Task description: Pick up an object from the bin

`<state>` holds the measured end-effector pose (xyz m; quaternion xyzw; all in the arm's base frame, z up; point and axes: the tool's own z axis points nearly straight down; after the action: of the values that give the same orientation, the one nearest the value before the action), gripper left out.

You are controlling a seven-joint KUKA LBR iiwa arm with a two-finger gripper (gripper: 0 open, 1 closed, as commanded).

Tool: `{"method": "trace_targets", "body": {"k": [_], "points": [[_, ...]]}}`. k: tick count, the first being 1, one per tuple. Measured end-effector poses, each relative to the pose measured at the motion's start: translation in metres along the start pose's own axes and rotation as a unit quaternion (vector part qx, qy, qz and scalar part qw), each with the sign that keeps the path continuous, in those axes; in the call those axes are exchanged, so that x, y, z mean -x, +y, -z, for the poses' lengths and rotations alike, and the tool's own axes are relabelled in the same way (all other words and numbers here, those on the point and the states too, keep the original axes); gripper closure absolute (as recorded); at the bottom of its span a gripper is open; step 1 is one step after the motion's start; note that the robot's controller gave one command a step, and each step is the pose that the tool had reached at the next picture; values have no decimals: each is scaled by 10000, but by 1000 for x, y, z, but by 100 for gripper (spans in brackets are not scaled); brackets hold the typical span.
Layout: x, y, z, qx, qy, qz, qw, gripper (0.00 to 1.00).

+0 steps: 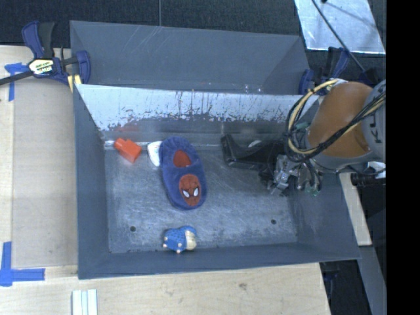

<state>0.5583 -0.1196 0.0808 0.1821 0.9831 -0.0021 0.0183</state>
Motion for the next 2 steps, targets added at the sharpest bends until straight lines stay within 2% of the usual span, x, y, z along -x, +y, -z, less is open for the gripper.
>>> {"method": "trace_targets", "body": {"k": [1,2], "points": [[-33,11,115,-5,132,-222,9997,100],[-34,11,110,-15,167,-225,9996,0]]}}
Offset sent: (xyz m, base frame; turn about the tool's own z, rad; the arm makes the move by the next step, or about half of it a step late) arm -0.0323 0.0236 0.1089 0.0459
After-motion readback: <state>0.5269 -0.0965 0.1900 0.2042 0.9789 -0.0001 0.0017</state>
